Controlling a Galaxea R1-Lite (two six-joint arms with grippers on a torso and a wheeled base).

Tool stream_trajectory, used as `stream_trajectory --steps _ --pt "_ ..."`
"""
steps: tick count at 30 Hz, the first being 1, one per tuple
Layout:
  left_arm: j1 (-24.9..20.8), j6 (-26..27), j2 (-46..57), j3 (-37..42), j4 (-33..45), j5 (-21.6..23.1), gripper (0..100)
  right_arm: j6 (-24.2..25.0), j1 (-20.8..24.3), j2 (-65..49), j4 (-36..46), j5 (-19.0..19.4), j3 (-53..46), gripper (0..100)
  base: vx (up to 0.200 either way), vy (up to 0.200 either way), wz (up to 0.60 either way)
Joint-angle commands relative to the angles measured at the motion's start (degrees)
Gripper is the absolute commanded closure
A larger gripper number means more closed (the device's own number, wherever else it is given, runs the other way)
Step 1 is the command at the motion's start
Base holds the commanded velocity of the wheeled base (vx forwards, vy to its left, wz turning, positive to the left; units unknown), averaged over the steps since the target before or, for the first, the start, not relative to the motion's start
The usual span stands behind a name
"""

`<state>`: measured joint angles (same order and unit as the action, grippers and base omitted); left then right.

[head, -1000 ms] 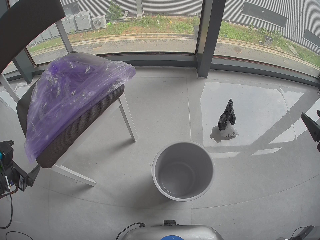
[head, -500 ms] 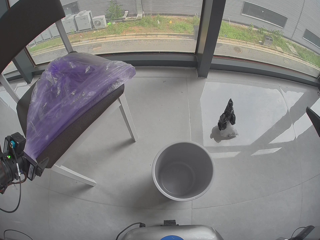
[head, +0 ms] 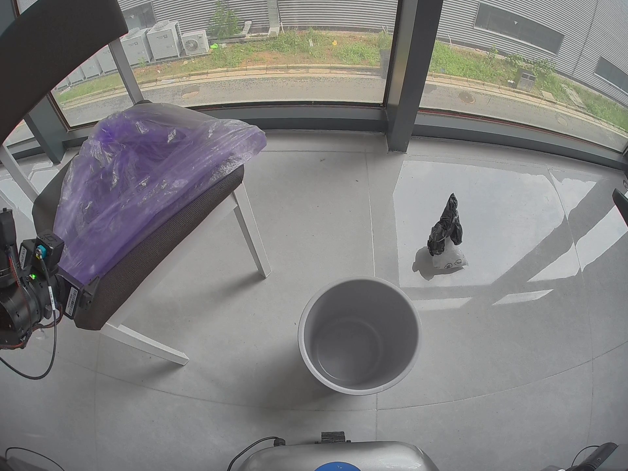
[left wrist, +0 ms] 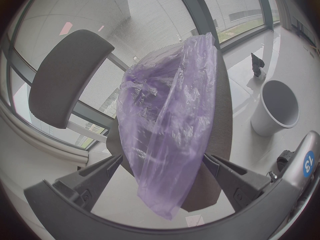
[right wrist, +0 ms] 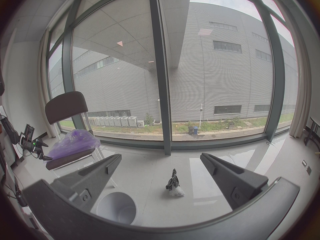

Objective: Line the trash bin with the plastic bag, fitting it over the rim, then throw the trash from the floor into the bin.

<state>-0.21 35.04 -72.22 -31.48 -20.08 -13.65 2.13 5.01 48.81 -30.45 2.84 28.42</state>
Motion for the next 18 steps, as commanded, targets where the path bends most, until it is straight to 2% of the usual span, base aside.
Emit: stream_trajectory --steps 1,9,18 --pt "-0.6 0.7 -4.7 -0.4 -2.2 -0.8 0 0.1 -0.1 0.1 0.0 0.1 0.4 0 0.0 0.0 0.0" --pt "-0.6 5.0 -5.5 0.3 -5.3 -1.6 0 0.1 -0.1 0.1 0.0 0.1 0.6 0 0.0 0.0 0.0" --pt "-0.1 5.0 -6.1 -1.1 -9.5 -3.2 0 0.1 -0.1 0.0 0.0 0.1 0.7 0 0.0 0.0 0.0"
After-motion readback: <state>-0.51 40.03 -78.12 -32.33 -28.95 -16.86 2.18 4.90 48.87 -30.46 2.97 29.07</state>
